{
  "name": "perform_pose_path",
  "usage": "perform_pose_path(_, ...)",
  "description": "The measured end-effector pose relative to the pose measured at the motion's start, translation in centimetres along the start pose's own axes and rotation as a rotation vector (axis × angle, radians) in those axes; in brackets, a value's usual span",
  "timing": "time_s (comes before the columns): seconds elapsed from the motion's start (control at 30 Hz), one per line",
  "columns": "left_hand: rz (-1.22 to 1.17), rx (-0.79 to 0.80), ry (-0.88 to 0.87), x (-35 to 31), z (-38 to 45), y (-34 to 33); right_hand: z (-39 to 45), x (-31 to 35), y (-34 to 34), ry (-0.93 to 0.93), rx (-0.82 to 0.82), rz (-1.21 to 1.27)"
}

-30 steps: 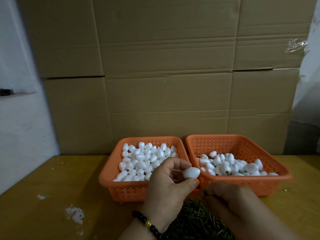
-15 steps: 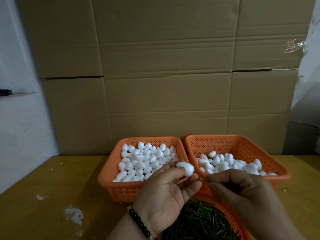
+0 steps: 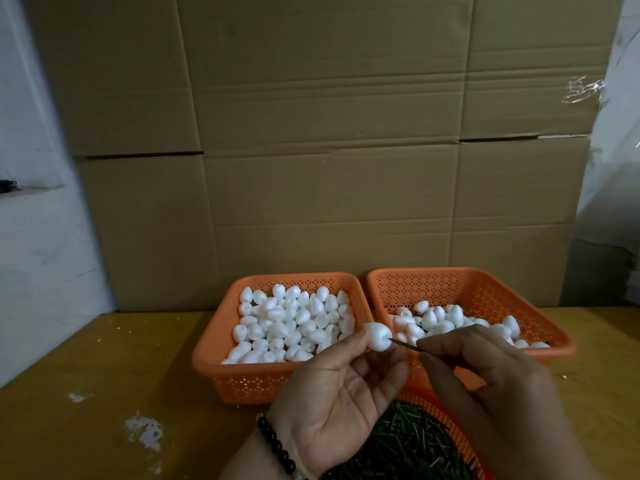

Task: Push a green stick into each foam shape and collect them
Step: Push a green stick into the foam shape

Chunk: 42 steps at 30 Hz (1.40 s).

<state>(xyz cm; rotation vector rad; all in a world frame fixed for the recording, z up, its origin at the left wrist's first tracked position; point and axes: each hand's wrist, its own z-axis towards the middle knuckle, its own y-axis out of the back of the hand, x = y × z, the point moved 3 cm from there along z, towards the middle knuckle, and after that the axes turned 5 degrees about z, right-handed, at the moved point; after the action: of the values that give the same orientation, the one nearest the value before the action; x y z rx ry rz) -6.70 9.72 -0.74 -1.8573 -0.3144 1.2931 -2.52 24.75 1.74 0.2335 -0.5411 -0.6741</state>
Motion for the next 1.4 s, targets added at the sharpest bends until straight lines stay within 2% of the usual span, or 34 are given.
perform_pose_path(0.17,0.035,0.004,-0.019,0.2,0.0,-0.1,-0.1,-0.2,-0.1,0.021,0.005,-0.07)
perform_pose_path(1.4,0.059,0.033,-0.054,1.1,-0.1,-0.6,-0.5,-0.5,-0.8,-0.014,0.032,-0.012)
